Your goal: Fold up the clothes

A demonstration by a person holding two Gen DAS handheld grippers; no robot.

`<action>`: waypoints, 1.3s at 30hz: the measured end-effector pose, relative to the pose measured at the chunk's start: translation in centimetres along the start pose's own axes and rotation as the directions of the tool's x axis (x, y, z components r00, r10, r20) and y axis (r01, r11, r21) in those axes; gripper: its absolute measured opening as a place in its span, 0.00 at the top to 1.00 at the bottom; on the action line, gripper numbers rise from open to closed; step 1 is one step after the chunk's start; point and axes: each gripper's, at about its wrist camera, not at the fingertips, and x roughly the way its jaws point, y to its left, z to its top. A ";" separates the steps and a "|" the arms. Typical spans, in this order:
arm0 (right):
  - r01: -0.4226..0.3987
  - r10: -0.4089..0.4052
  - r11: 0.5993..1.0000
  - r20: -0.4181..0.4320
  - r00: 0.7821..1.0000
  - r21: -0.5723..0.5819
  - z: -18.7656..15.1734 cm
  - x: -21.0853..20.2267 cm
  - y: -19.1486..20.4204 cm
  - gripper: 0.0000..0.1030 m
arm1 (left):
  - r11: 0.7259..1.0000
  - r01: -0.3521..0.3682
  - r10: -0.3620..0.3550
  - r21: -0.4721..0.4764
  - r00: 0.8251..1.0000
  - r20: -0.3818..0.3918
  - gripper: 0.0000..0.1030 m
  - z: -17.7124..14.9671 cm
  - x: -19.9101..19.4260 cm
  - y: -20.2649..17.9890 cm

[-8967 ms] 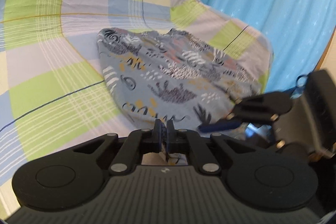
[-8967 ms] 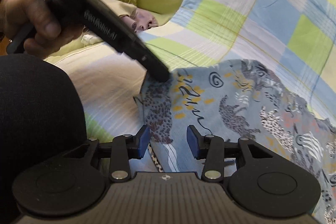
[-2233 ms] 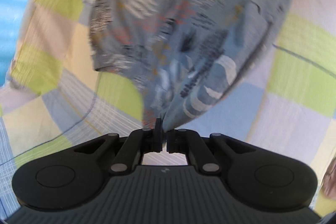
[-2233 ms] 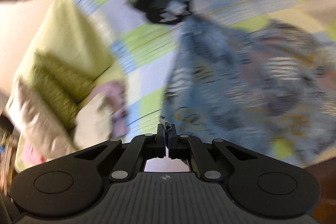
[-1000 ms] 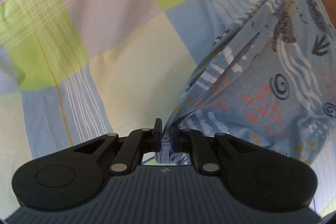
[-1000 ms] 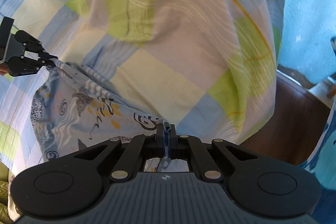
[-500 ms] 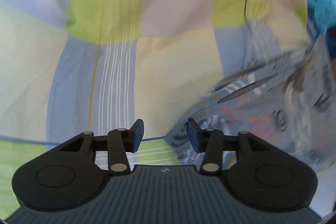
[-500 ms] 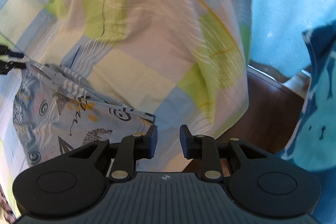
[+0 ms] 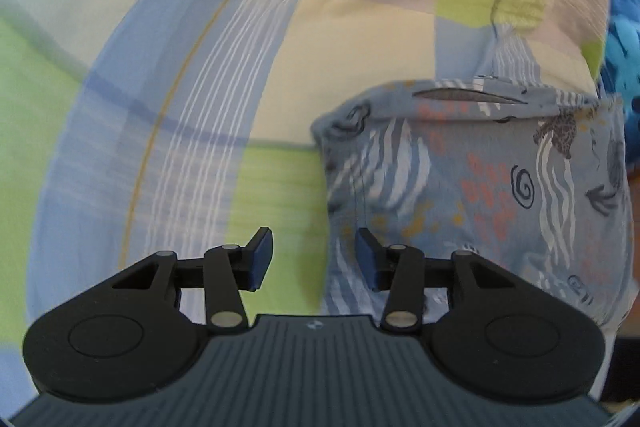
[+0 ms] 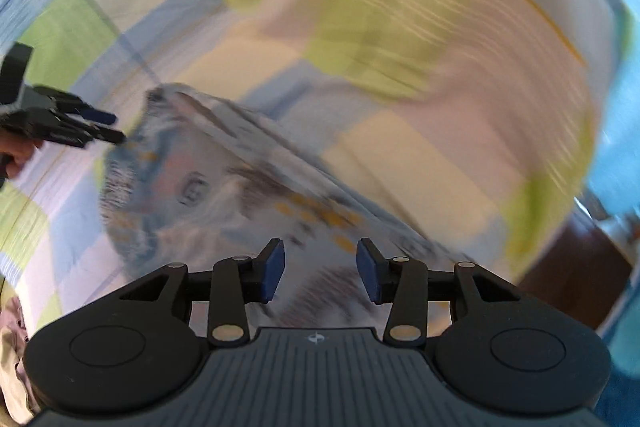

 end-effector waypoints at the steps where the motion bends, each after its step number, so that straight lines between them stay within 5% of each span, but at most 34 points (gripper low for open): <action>1: -0.019 0.019 1.000 0.002 1.000 -0.025 1.1 0.1 1.2 0.51 | 0.998 0.008 -0.008 -0.055 1.000 0.007 0.61 -0.7 -0.2 0.3; 8: -0.161 0.145 0.930 -0.074 0.987 -0.330 10.2 5.4 8.5 0.43 | 0.931 0.065 -0.043 -0.359 0.997 0.068 0.65 -4.6 -0.9 1.1; 13: -0.276 0.203 0.780 -0.191 0.960 -0.561 17.2 14.7 11.0 0.35 | 0.879 0.060 0.009 -0.473 0.990 0.144 0.66 -6.1 -1.3 -0.4; 17: -0.367 0.190 0.675 -0.329 0.925 -0.640 19.1 20.9 13.6 0.35 | 0.840 0.046 0.051 -0.541 0.985 0.163 0.66 -7.2 -1.6 -1.8; 18: -0.393 0.191 0.660 -0.363 0.912 -0.640 19.1 21.8 13.9 0.44 | 0.826 0.047 0.060 -0.562 0.984 0.169 0.66 -7.5 -1.9 -2.0; 19: -0.413 0.194 0.648 -0.386 0.902 -0.640 19.1 22.2 14.0 0.70 | 0.808 0.047 0.067 -0.587 0.983 0.170 0.66 -7.9 -2.0 -2.2; 20: -0.429 0.193 0.638 -0.406 0.893 -0.640 19.0 22.4 14.1 0.84 | 0.787 0.047 0.074 -0.615 0.983 0.170 0.66 -8.3 -2.2 -2.3; 27: -0.548 0.242 0.523 -0.502 0.830 -0.653 16.7 16.8 12.3 0.90 | 0.650 0.081 0.075 -0.755 0.983 0.170 0.62 -10.6 -2.4 -1.2; 32: -0.506 0.210 0.569 -0.481 0.851 -0.648 17.5 17.8 11.2 0.90 | 0.585 0.125 0.049 -0.802 0.981 0.189 0.60 -10.9 -1.0 0.8; 38: -0.472 0.171 0.528 -0.456 0.873 -0.706 18.9 21.3 13.0 0.78 | 0.600 0.167 -0.009 -0.782 0.979 0.203 0.60 -9.9 0.7 1.5; 39: -0.465 0.169 0.519 -0.447 0.878 -0.717 19.2 21.6 13.1 0.70 | 0.602 0.174 -0.021 -0.779 0.979 0.203 0.60 -9.7 1.0 1.5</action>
